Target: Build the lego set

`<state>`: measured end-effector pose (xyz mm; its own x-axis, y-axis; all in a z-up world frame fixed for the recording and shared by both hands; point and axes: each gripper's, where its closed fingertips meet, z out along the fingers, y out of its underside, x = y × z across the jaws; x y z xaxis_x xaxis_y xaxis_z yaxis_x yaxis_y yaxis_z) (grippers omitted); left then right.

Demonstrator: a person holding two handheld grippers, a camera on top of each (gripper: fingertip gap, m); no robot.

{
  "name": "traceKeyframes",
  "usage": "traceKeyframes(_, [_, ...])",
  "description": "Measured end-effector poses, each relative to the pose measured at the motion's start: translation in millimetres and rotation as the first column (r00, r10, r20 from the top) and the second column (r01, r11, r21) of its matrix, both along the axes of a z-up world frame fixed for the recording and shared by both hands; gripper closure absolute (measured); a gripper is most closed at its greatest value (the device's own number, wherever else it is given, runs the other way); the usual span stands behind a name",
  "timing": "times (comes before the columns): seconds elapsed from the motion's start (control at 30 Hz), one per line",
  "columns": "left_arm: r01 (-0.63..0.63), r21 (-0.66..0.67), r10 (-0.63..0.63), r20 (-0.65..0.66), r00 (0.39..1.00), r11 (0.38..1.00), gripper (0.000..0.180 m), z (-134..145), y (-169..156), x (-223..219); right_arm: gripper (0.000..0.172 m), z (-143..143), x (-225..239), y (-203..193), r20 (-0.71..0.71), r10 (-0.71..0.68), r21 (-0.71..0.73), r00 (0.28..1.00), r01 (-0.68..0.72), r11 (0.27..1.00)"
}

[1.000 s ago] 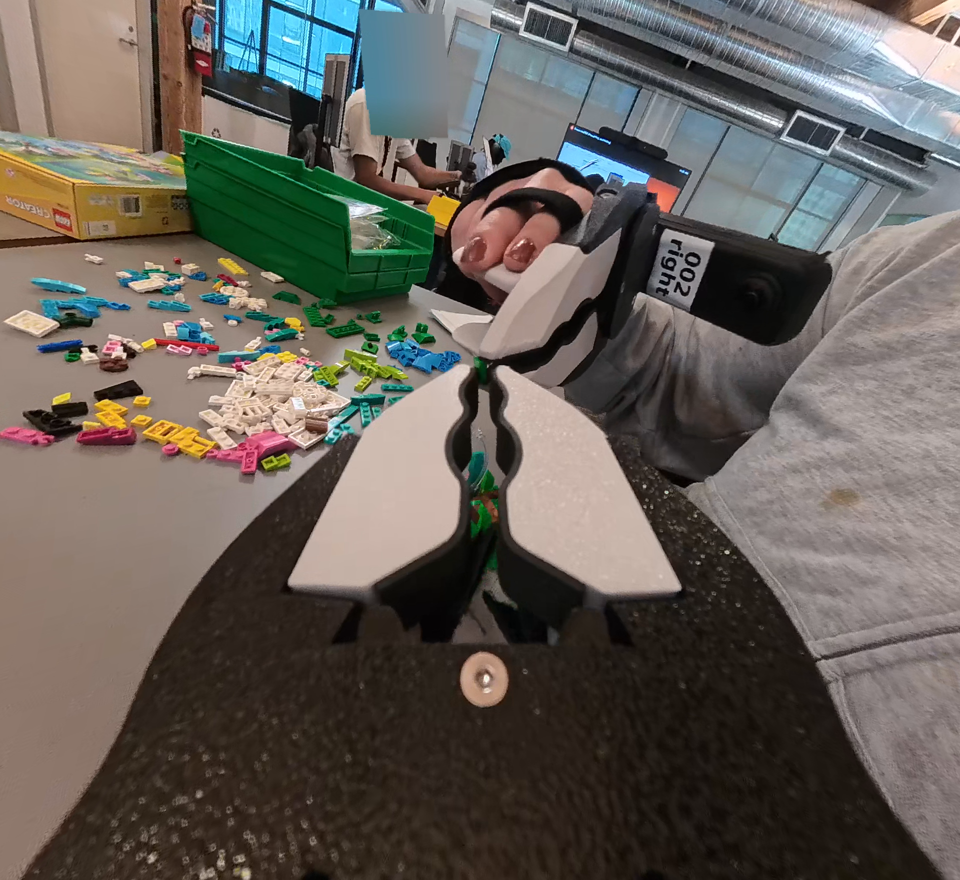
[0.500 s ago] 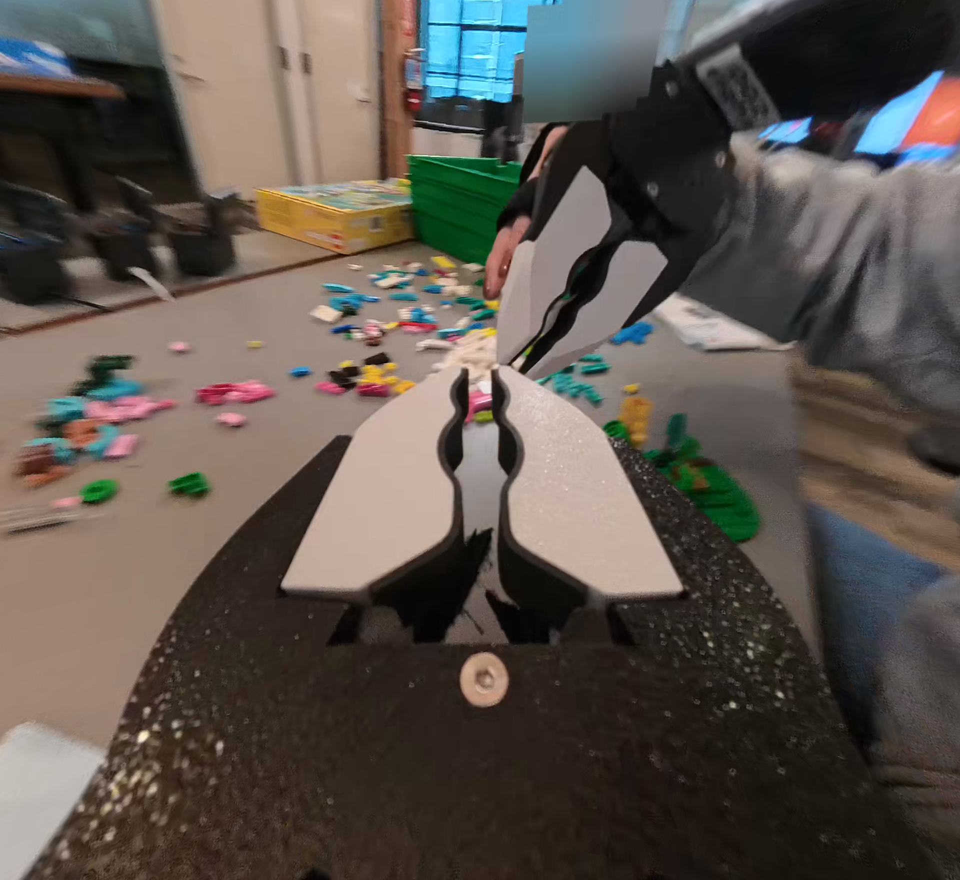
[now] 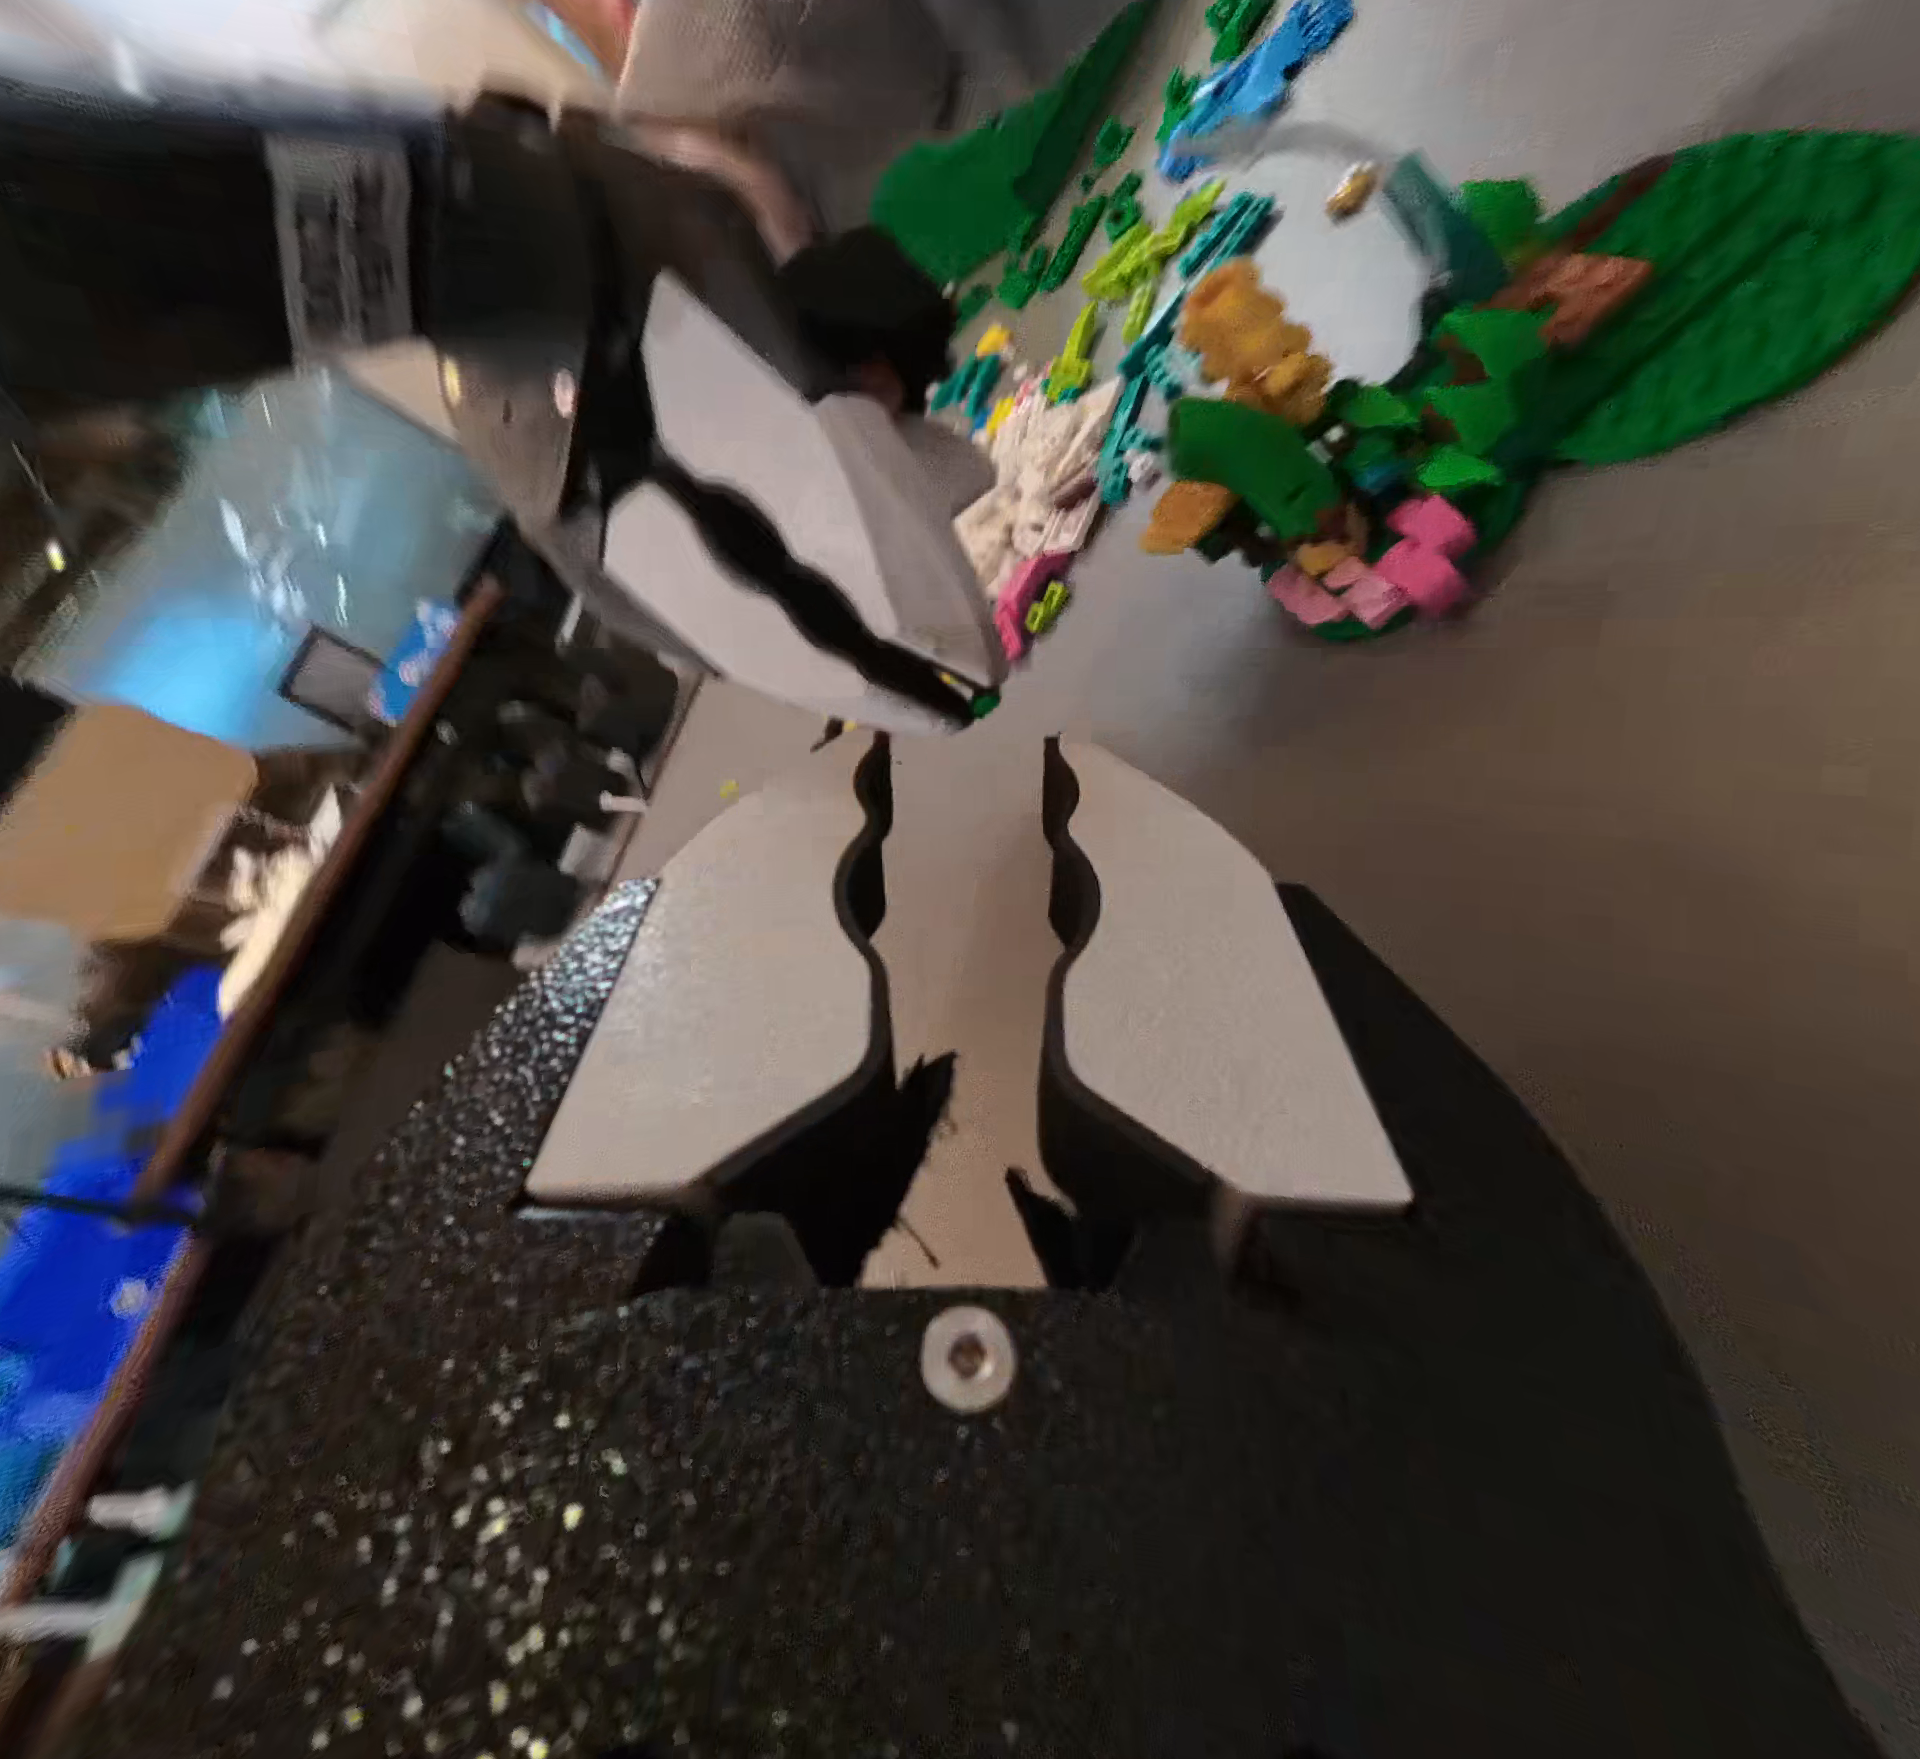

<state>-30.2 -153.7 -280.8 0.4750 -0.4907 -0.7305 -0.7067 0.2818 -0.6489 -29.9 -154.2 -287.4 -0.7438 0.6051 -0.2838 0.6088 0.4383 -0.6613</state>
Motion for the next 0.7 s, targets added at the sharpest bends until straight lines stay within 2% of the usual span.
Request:
traceKeyframes(0.03, [0.032,0.029,-0.032,-0.006,0.999,0.999,0.152,3,-4,4,0.167,3,2,-4,0.03,0.011,-0.048,0.999,-0.01,0.999])
traceKeyframes(0.2, [0.094,0.114,-0.095,0.004,0.995,0.989,0.156,16,-14,12,0.167,25,5,-21,0.127,0.06,-0.274,0.99,-0.023,0.961])
traceKeyframes(0.4, [0.096,0.201,-0.098,-0.001,0.995,0.975,0.178,29,-18,13,0.167,34,5,-28,0.167,0.083,-0.389,0.982,-0.012,0.921])
traceKeyframes(0.57, [0.051,0.127,-0.052,0.007,0.999,0.991,0.18,22,-10,6,0.167,30,-1,-21,0.157,0.029,-0.401,0.987,0.037,0.915])
traceKeyframes(0.7, [0.006,0.035,-0.01,0.113,0.994,0.999,0.18,21,-2,-4,0.166,28,-9,-12,0.09,-0.063,-0.377,0.994,0.093,0.922])
